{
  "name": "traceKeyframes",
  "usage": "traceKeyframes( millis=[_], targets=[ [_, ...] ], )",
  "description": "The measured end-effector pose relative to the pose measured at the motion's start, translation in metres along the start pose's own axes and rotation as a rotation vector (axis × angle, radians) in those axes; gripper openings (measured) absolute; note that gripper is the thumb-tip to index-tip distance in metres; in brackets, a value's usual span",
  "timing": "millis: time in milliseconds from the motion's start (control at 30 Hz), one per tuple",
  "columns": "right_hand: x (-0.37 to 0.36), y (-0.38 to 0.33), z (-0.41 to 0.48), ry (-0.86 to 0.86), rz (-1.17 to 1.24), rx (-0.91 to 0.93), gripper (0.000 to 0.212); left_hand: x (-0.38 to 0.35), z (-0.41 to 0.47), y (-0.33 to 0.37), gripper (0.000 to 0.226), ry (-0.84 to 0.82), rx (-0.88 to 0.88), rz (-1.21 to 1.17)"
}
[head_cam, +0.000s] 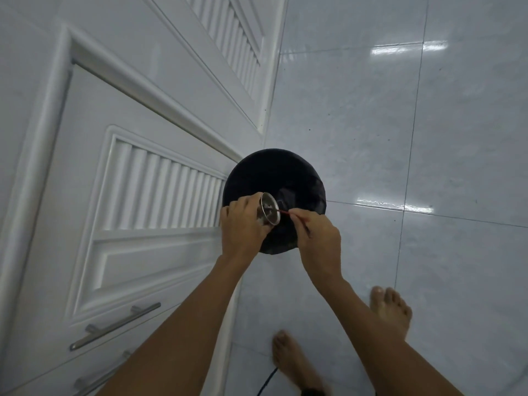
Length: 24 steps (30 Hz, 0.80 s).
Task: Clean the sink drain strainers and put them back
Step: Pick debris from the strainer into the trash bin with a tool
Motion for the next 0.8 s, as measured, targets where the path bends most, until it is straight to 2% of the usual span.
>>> traceKeyframes(
  millis=[67,233,367,467,567,700,800],
  targets=[
    [-0.001,0.002,0.001,0.036,0.052,0.004,0.017,-0.008,0.002,-0.002,0.062,-0.008,0.026,0.026],
    [-0.019,0.012,-0.001,-0.061,0.131,-0.007,0.017,-0.023,0.005,-0.003,0.066,-0.027,0.028,0.103],
    [-0.011,0.031,0.0,0.096,0.184,-0.091,0.016,-0.028,0.009,-0.006,0.063,-0.01,0.012,0.144],
    [-0.021,0.027,-0.003,0.009,0.317,-0.066,0.015,-0.032,0.012,-0.011,0.062,-0.041,0.038,0.086],
    [-0.031,0.028,-0.003,-0.059,0.239,-0.066,0.017,-0.036,0.012,-0.015,0.06,-0.073,0.035,0.015],
    [-0.024,0.04,0.002,0.098,0.212,-0.139,0.019,-0.04,0.015,-0.023,0.055,-0.091,0.079,-0.031],
    [-0.025,0.036,0.001,0.089,0.231,-0.071,0.019,-0.04,0.017,-0.025,0.059,-0.06,0.116,-0.024]
  ],
)
Point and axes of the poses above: each hand's wrist, its own z-axis towards the middle knuckle, its own x-axis out of the back of the hand, y = z × x, the point moved 6 cm from there along z, towards the middle knuckle, and after that the axes turned 4 degrees about x, right-handed, at the moved point
